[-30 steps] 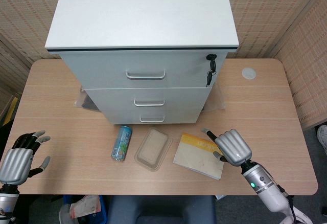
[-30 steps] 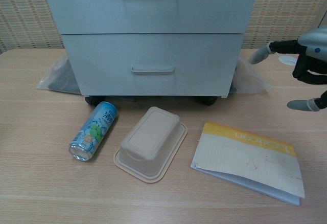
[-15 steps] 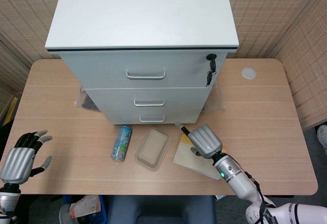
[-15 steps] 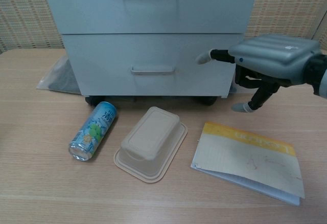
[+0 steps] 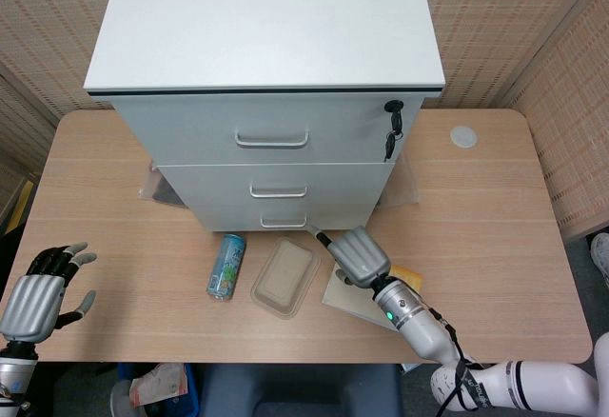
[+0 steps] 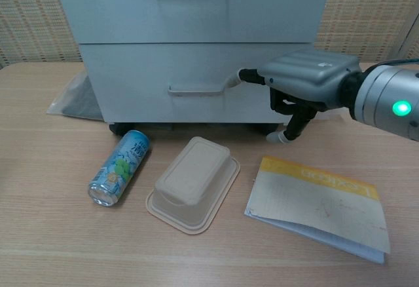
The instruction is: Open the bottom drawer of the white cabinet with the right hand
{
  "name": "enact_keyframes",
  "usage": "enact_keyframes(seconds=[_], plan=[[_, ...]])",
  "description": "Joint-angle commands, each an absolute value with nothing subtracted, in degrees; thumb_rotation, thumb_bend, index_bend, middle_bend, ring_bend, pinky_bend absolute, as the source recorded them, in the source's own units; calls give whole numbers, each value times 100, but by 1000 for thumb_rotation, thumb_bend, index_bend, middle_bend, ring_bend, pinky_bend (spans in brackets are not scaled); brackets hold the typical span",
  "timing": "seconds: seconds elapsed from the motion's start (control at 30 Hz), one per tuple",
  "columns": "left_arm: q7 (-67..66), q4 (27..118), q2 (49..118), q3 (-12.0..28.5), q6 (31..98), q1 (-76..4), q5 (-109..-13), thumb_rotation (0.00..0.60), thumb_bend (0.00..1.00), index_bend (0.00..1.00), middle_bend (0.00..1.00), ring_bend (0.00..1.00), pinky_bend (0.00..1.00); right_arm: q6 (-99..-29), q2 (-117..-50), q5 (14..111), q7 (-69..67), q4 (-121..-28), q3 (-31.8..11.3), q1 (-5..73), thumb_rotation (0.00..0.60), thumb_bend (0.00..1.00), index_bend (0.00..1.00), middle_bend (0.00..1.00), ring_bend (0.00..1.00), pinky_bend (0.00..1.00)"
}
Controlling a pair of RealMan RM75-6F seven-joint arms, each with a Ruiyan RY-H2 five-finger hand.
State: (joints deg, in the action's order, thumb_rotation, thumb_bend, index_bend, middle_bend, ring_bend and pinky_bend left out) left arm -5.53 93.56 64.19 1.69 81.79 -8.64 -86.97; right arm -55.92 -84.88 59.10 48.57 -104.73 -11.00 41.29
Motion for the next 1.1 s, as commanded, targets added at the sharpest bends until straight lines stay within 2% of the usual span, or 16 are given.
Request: enact_keyframes(seconds=[0.03, 1.1], plan=[[-545, 9348, 6422, 166, 8176, -864, -8694, 600, 325, 256, 188, 156, 146, -5629, -8560, 5796, 4923, -10423, -1106, 4241, 600, 225, 106, 933, 966, 850], [-462, 9225, 6468, 151, 8165, -856, -8651, 600, 325, 257, 188, 156, 146, -5720, -8925, 4643, 5068, -9899, -917, 5220, 600, 224, 106, 933, 966, 850]])
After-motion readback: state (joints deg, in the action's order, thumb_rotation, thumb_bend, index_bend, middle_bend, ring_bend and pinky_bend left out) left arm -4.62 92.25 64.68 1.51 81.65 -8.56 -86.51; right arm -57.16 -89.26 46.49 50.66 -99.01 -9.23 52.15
